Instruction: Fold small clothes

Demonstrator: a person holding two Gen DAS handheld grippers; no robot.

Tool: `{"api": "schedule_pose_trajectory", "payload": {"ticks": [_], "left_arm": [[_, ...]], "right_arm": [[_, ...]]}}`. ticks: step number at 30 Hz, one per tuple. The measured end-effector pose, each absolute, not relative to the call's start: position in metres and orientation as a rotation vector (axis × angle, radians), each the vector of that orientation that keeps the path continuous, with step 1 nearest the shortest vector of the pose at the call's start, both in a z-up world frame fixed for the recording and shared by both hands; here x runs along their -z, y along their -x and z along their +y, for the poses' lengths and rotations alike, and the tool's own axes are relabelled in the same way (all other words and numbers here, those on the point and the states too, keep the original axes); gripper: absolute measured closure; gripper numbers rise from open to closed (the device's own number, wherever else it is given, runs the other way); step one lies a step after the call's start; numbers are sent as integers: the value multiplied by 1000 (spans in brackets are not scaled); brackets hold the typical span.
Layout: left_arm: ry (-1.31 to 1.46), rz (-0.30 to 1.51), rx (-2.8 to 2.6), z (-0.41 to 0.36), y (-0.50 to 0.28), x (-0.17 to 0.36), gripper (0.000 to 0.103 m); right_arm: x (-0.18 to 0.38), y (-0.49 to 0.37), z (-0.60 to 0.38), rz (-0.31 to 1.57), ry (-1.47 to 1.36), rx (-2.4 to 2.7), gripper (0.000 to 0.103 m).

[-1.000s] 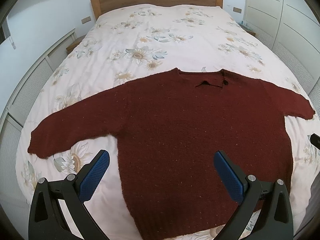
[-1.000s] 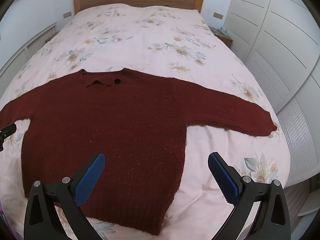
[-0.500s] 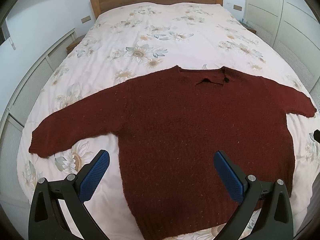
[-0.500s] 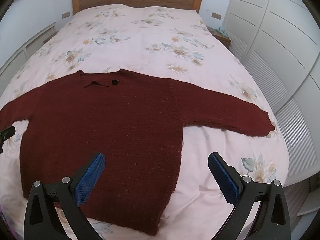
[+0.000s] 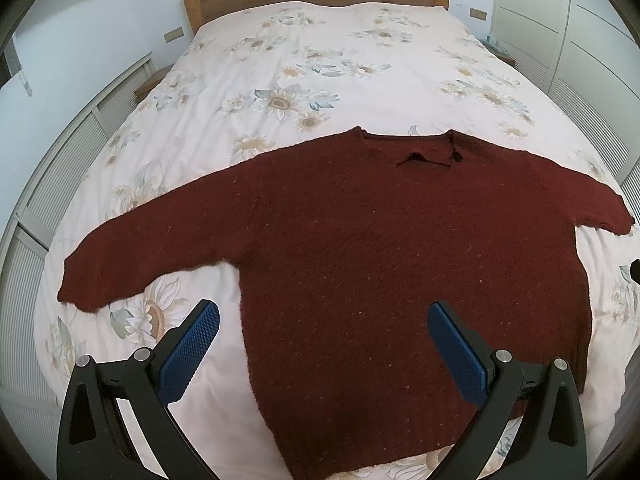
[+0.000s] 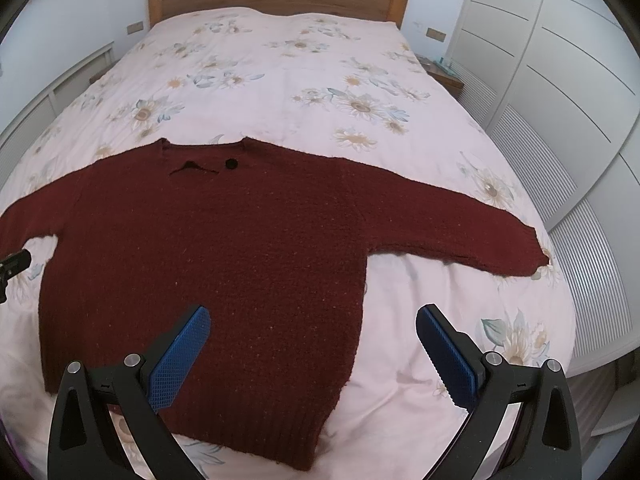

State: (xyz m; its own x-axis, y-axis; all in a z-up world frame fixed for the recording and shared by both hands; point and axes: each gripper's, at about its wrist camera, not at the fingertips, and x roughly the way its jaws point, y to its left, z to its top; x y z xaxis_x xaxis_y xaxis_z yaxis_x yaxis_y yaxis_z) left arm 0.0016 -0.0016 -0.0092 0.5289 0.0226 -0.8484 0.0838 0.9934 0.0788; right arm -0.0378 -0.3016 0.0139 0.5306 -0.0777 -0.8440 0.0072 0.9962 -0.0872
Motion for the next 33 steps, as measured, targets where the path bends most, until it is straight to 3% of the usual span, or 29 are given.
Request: {"api": "schedule_pose_trajectory", "payload": {"ticks": [33], "left_arm": [[-117, 1026, 36, 2, -2, 14, 1]], "right_arm": [[-5, 38, -305, 1014, 67, 46, 0]]}}
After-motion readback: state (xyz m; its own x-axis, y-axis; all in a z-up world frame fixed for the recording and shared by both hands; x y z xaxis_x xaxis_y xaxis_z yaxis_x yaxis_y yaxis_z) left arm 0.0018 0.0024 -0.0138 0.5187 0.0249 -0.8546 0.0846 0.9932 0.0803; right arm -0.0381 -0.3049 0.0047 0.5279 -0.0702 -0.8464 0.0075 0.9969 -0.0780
